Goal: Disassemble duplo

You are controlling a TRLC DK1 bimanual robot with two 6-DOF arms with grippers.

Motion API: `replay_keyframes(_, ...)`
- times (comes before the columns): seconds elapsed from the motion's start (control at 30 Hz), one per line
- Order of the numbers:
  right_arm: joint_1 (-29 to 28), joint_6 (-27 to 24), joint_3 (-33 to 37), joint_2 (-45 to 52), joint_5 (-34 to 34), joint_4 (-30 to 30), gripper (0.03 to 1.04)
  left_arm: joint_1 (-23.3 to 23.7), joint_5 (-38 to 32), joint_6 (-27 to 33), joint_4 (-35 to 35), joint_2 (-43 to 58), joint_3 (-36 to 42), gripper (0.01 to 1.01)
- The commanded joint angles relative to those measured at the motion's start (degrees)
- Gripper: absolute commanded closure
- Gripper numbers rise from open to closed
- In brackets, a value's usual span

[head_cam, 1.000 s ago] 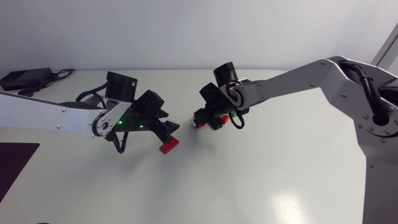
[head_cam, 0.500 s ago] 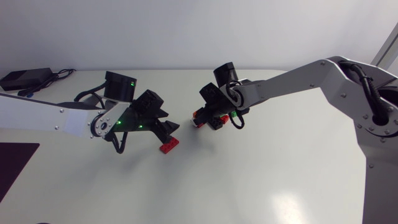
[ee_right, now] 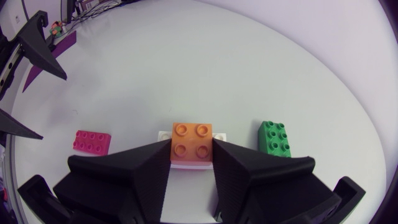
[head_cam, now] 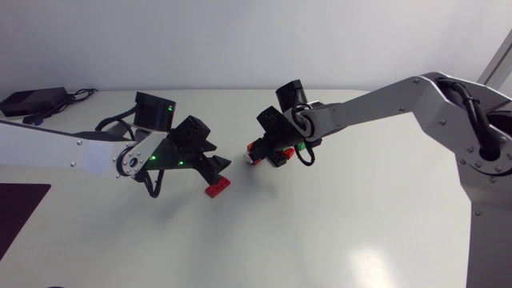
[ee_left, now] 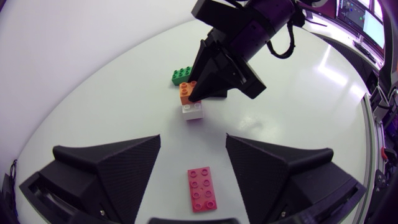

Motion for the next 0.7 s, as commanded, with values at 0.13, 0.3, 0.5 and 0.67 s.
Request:
replay_keyframes(0.13, 0.45, 1.82, -3.13, -4.85, -2.56, 0.44, 0.73, -0.24, 0.54, -0.35, 0.72, -0.95, -1.16, 0.287)
replay_keyframes(0.3, 1.51, 1.82, -4.98, -7.67, -3.88, 0.44, 0.73, -0.15, 0.54, -0.53, 0.81, -0.51, -0.98, 0.287)
replay_keyframes(0.5, 3.44, 1.55, -5.33, -8.11, -5.20, -0.88, 0.73, 0.82, 0.54, -1.05, 2.48, -0.60, -1.16, 0.287)
replay_keyframes(0.67, 5.11, 1.03, -5.94, -8.63, -5.64, -1.50, 0.73, 0.82, 0.54, -0.97, 3.01, -0.43, -1.33, 0.287)
